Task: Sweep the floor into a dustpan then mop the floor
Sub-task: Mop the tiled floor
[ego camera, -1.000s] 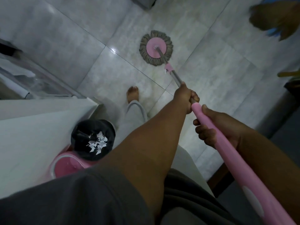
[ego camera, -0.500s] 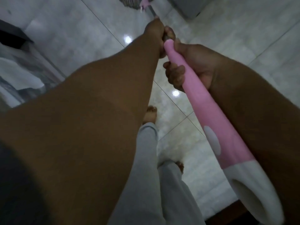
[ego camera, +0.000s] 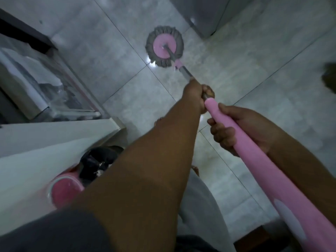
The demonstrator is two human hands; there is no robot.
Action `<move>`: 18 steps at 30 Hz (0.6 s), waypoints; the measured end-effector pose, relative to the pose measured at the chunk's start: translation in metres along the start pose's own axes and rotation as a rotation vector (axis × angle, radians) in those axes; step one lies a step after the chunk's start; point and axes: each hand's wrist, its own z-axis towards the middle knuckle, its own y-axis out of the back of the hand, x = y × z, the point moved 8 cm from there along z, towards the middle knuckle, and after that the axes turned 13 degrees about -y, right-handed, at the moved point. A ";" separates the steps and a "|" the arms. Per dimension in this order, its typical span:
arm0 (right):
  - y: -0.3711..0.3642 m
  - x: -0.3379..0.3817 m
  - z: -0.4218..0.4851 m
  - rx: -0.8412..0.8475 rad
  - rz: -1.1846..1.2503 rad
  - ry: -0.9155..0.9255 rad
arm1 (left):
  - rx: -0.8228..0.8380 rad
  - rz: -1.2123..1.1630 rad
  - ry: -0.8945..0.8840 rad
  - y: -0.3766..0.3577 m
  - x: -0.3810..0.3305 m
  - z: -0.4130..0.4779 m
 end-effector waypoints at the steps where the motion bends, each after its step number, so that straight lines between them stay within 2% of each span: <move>1: 0.007 -0.019 -0.016 0.021 0.022 -0.009 | 0.018 0.046 -0.015 0.001 0.011 -0.019; 2: 0.014 -0.037 -0.030 0.040 0.044 -0.017 | 0.047 0.020 0.011 0.001 0.029 -0.041; 3: 0.021 -0.054 -0.043 0.050 0.063 -0.021 | 0.068 0.094 0.007 0.007 0.046 -0.060; 5: 0.036 -0.082 -0.064 0.042 0.088 -0.018 | 0.048 0.085 0.031 0.018 0.076 -0.091; 10: 0.056 -0.119 -0.077 -0.072 0.037 -0.040 | 0.028 0.107 0.060 0.037 0.112 -0.118; 14: 0.051 -0.104 -0.077 -0.132 -0.027 -0.057 | 0.053 0.088 0.045 0.029 0.101 -0.109; 18: 0.019 -0.050 -0.056 -0.154 -0.074 -0.088 | 0.076 -0.002 0.039 0.008 0.048 -0.072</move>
